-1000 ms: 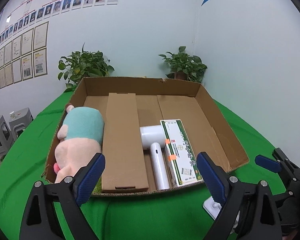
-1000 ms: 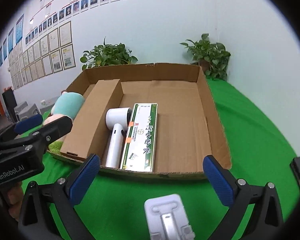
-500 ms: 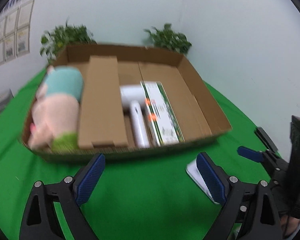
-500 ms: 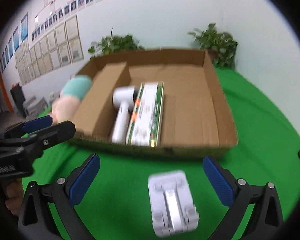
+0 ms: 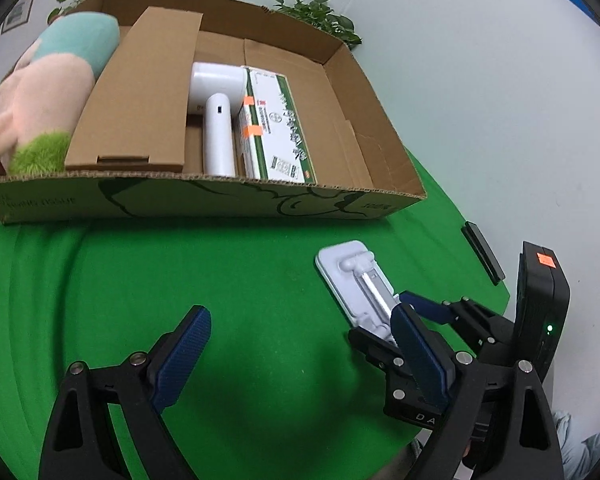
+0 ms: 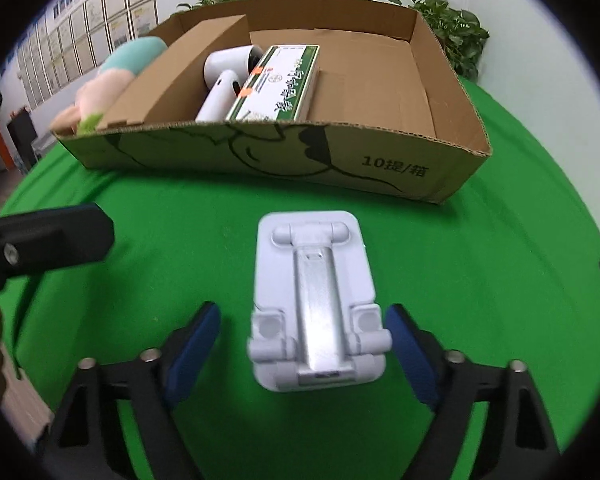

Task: Organize objects
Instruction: 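Grasp the white folding phone stand with the right gripper and lift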

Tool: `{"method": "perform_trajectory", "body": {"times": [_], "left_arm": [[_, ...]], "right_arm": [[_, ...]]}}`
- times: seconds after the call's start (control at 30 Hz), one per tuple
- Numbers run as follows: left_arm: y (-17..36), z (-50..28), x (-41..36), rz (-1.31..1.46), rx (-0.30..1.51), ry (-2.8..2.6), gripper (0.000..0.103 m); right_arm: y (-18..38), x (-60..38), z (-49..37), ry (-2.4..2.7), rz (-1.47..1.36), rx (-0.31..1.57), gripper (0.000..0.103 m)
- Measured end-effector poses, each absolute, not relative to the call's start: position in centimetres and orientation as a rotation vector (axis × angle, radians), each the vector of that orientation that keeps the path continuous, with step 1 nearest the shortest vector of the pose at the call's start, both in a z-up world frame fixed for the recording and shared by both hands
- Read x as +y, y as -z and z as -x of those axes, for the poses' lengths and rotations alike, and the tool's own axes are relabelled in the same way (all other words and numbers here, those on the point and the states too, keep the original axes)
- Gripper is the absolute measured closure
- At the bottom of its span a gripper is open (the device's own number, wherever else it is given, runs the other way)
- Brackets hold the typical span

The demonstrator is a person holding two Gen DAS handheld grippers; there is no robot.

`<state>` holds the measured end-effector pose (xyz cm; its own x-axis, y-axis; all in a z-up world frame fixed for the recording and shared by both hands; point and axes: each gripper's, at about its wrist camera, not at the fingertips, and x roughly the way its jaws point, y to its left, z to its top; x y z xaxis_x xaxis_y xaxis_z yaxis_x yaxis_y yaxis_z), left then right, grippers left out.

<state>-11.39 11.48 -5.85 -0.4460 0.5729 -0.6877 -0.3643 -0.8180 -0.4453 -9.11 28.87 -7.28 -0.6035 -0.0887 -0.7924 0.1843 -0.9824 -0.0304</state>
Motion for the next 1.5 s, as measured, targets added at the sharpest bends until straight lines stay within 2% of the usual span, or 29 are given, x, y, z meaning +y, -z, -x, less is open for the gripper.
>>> {"method": "perform_trajectory", "body": {"times": [0.2,0.47,0.5,0.63,0.7,0.77,0.83,0.9,1.03,1.33,1.5], "left_arm": [[7.0,11.6,11.1,1.251,-0.393,-2.168,0.025],[7.9,12.4,11.6,1.276,-0.459,-2.040,0.027],[8.1,12.5,11.9,1.280,-0.467,-2.022,0.031],[8.8,12.6,12.2,1.303,-0.505,-1.970,0.034],[9.0,12.7,12.2,1.312,-0.505,-1.960,0.041],[8.9,12.8,11.9,1.320,-0.506,-1.977,0.042],[8.8,12.7,11.3,1.327,-0.510,-1.996,0.048],[8.9,12.7,10.9,1.337,-0.507,-2.017,0.059],[8.8,12.6,10.3,1.338,-0.524,-2.032,0.060],[4.1,12.6,10.8,1.227,-0.442,-2.074,0.065],[0.8,13.1,12.9,1.137,-0.361,-2.102,0.069]], "right_arm": [[7.2,27.2,7.7,2.625,-1.265,0.179,0.035],[7.5,26.8,7.6,2.612,-1.272,0.182,0.035],[7.5,26.8,7.5,2.613,-1.273,0.171,0.036],[7.1,27.0,7.3,2.553,-1.281,0.029,0.036],[6.8,26.8,7.3,2.489,-1.284,-0.064,0.036],[6.8,26.5,7.3,2.431,-1.282,-0.143,0.036],[6.7,26.4,7.4,2.401,-1.277,-0.201,0.036],[6.6,26.2,7.3,2.389,-1.272,-0.217,0.036],[6.4,25.3,6.8,2.398,-1.257,-0.176,0.036],[3.4,24.8,6.1,2.514,-1.118,-0.084,0.037],[1.0,26.0,6.9,2.578,-1.042,-0.111,0.037]]}}
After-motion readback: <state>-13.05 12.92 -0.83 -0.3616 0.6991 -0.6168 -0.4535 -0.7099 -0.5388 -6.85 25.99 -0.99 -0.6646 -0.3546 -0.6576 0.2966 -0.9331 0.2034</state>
